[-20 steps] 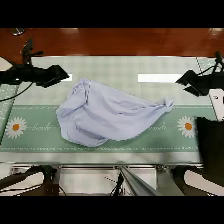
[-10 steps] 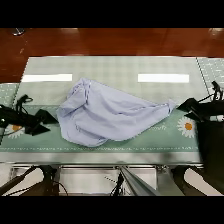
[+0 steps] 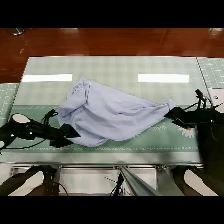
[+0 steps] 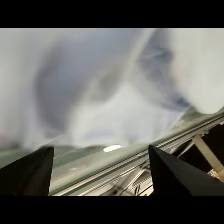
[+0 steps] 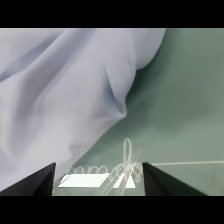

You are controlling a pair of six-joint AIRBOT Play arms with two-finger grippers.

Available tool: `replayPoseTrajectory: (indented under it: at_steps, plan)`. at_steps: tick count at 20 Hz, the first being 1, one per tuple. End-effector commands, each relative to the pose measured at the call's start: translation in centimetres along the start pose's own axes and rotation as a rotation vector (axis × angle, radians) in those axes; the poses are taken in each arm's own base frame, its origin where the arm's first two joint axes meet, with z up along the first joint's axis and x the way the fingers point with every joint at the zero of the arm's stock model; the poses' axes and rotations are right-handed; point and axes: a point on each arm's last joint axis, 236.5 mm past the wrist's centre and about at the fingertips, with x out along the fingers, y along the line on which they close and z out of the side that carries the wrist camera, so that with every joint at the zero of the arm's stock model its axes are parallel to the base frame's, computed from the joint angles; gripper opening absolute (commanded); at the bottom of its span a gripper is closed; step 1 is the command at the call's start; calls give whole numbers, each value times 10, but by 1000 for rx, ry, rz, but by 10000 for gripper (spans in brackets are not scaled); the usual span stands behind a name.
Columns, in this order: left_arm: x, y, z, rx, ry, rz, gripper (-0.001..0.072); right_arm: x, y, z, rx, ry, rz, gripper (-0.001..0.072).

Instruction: Fold the shirts.

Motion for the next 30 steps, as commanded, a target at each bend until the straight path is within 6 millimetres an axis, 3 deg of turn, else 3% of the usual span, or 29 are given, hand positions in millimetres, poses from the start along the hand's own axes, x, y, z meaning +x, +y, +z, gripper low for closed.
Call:
replayPoseTrajectory:
  at_steps: [1,4,5,6,10,15,16,17,18,19,20,22,24,27,28,30]
  plan:
    - [26,-39,26,17,-150,-79,702,3,8,6,24,-33,22,618]
    - [33,-55,41,63,-233,-74,690,2,11,13,34,-61,32,618]
    - [33,-59,43,93,-236,-73,501,2,10,15,38,-72,31,618]
    - [31,-62,45,130,-243,-74,41,2,10,19,45,-85,30,618]
    - [23,-76,54,200,-270,-85,21,8,10,29,87,-109,47,618]
    - [20,-83,57,213,-278,-94,21,36,16,32,176,-57,133,608]
    - [19,-85,55,216,-273,-96,21,41,23,32,177,-48,165,531]
    - [19,-87,55,220,-267,-100,21,45,31,33,167,-48,194,370]
    - [17,-91,54,231,-264,-107,21,46,40,36,132,-58,219,141]
    - [12,-98,55,260,-263,-118,21,44,50,40,81,-67,234,17]
    - [2,-110,58,302,-267,-138,21,37,60,45,42,-66,246,17]
    - [-33,-145,69,365,-301,-199,21,8,93,67,-57,-81,301,16]
    - [-93,-199,86,482,-421,-261,21,-44,136,97,-188,-140,339,16]
    - [-212,-295,87,717,-690,-339,21,-161,208,141,-405,-376,312,16]
    - [-254,-327,76,800,-783,-362,21,-204,230,146,-474,-468,301,16]
    - [-330,-378,40,929,-947,-410,21,-290,269,136,-616,-641,270,16]
